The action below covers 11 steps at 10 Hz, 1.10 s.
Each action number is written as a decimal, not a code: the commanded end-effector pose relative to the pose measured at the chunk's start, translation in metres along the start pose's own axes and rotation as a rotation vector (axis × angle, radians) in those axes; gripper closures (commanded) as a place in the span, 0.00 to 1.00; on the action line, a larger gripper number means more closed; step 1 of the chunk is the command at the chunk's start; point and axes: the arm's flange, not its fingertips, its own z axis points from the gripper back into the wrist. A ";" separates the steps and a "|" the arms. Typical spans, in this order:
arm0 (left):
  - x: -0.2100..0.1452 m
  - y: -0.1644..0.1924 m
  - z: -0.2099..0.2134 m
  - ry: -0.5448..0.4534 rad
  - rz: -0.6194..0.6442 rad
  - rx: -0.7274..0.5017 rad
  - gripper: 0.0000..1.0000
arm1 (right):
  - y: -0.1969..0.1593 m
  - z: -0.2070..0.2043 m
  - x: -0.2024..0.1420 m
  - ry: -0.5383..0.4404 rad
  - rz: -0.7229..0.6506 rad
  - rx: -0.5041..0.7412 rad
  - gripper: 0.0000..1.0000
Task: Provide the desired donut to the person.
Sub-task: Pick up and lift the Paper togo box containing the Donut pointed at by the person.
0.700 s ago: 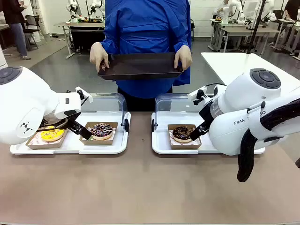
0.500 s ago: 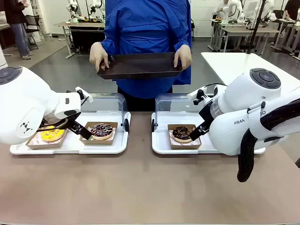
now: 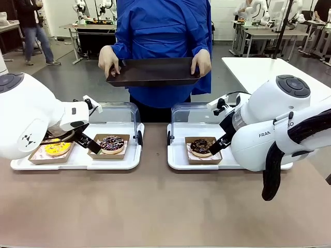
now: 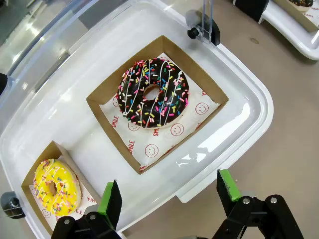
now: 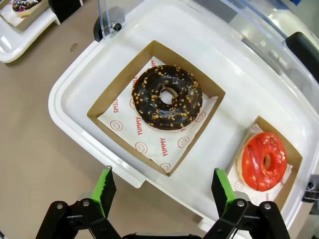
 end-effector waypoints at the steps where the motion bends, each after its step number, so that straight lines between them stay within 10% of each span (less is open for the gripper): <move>1: 0.000 0.000 0.000 0.000 0.000 0.000 0.00 | 0.000 0.000 0.000 0.000 0.000 0.000 0.00; 4: 0.000 0.000 0.000 0.000 0.000 0.000 0.00 | -0.009 0.017 -0.004 -0.029 0.066 0.055 0.00; 7: -0.085 0.053 0.071 0.079 -0.034 -0.204 0.00 | -0.095 0.090 -0.074 0.025 0.226 0.274 0.00; 11: -0.181 0.084 0.118 -0.108 -0.080 -0.456 0.00 | -0.157 0.145 -0.149 -0.250 0.206 0.366 0.00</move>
